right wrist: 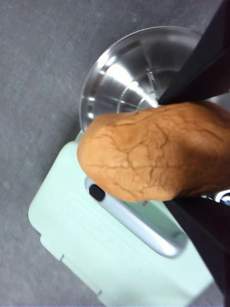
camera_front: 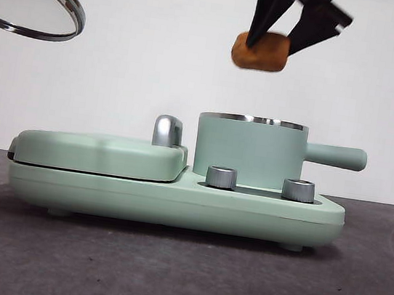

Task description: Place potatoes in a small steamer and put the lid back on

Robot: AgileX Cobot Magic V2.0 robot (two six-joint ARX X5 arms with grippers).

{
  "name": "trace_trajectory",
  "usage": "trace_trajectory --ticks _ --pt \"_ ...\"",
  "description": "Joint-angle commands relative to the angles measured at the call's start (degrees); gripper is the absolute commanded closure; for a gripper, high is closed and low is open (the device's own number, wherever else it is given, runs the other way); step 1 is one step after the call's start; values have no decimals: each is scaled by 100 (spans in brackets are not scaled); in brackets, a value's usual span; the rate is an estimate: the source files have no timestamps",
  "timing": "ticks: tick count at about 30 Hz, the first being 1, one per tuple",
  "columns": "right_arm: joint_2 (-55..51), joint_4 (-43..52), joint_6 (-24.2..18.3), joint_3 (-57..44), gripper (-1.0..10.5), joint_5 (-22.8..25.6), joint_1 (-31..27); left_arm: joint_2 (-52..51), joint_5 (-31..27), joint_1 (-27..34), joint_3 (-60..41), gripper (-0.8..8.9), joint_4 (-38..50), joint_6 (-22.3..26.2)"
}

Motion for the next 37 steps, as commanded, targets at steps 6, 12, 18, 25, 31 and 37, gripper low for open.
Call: trace_trajectory --ticks 6,12,18,25,31,37 --pt "868 101 -127 529 693 94 7 0 4 -11 74 799 160 -2" --pt "1178 98 -149 529 693 197 -26 0 4 -11 74 799 160 20" --pt "1438 90 -149 529 693 208 -66 0 4 -11 74 799 160 17" --pt "1805 79 -166 529 693 409 -96 0 4 -11 74 799 160 17" --pt "1823 85 -166 529 614 448 -96 0 4 -11 74 799 157 20" --pt "1405 85 -144 533 585 452 -92 0 4 -11 74 799 162 20"
